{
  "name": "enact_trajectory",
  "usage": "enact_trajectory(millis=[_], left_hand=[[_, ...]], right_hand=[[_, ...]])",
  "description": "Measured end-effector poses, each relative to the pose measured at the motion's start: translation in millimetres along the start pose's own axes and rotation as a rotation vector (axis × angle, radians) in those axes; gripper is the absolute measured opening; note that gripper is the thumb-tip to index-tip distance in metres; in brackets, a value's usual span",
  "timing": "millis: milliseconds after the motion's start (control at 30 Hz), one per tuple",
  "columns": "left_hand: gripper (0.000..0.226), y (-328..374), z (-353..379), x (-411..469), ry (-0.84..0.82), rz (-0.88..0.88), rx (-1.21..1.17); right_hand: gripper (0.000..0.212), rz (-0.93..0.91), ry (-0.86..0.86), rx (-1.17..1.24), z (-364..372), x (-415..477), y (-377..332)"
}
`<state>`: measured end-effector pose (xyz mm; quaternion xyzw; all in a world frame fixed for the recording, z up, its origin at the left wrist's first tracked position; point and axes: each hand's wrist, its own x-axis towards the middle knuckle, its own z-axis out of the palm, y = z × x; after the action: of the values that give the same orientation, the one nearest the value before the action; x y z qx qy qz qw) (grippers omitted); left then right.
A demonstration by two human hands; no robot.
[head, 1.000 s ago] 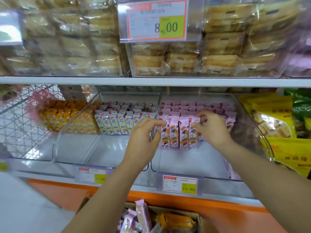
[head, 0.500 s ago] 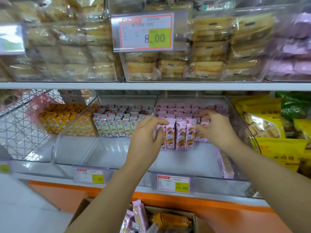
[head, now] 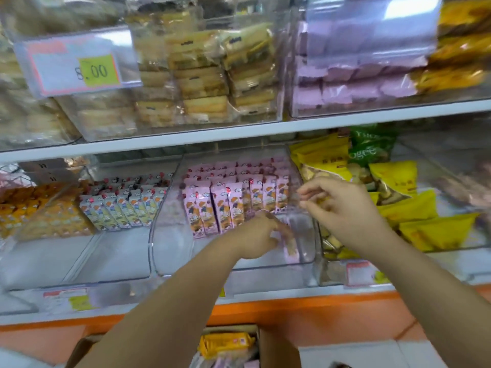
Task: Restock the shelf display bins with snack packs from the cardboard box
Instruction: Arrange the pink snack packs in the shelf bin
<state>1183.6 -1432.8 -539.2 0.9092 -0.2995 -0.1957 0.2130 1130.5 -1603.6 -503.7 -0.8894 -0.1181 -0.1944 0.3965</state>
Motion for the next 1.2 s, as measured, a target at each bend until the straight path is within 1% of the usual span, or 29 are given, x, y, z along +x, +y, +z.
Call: enact_trajectory(millis=[133,200,267,333,400,433,500,533,567,600,667,733,800,833,900,1067,1133,1200], left_hand=[[0.049,2,6,14,-0.109,-0.014,0.112],[0.049,1,8,16,-0.111,-0.025,0.093],[0.041,0,9,18,-0.107,-0.013,0.05],[0.025,-4,14,20,-0.103,-0.012,0.04],[0.009,-11,18,22,-0.081,-0.053,0.079],[0.01,-16,18,22,-0.058,-0.067,0.105],[0.024,-21,17,21,-0.012,-0.053,0.132],[0.026,-22,13,19,0.024,-0.044,0.117],[0.025,-21,9,15,0.063,-0.037,0.051],[0.022,-20,5,11,0.104,-0.055,-0.092],[0.015,-17,-4,-1,0.181,-0.125,-0.543],[0.016,-16,-13,-15,0.244,-0.186,-1.017],[0.016,-13,-20,-30,0.264,-0.18,-1.357],[0.014,-9,-23,-37,0.257,-0.159,-1.469],[0.013,-1,-28,-49,0.222,-0.119,-1.574],[0.014,8,-29,-58,0.166,-0.094,-1.572],[0.02,9,-29,-61,0.163,-0.068,-1.537],[0.027,10,-29,-63,0.208,-0.025,-1.522]], right_hand=[[0.019,-0.002,0.046,0.106,4,-2,9],[0.022,-0.001,0.059,0.154,6,-3,12],[0.023,-0.014,0.075,0.168,8,-3,13],[0.025,-0.032,0.09,0.164,9,-4,13],[0.026,-0.041,0.099,0.166,9,-4,13],[0.026,-0.044,0.102,0.166,9,-4,13],[0.026,-0.051,0.106,0.156,9,-4,13],[0.026,-0.053,0.106,0.15,10,-4,12],[0.025,-0.049,0.104,0.147,10,-4,11],[0.023,-0.04,0.102,0.145,10,-4,10],[0.02,-0.009,0.095,0.159,8,-4,6],[0.021,0.025,0.086,0.185,6,-2,1],[0.023,0.042,0.054,0.17,5,0,-3],[0.027,0.05,0.028,0.153,6,2,-5],[0.038,0.074,-0.016,0.147,8,4,-8],[0.049,0.133,-0.006,0.269,14,11,-15],[0.044,0.136,-0.009,0.3,15,12,-15],[0.034,0.151,0.017,0.357,15,11,-16]])
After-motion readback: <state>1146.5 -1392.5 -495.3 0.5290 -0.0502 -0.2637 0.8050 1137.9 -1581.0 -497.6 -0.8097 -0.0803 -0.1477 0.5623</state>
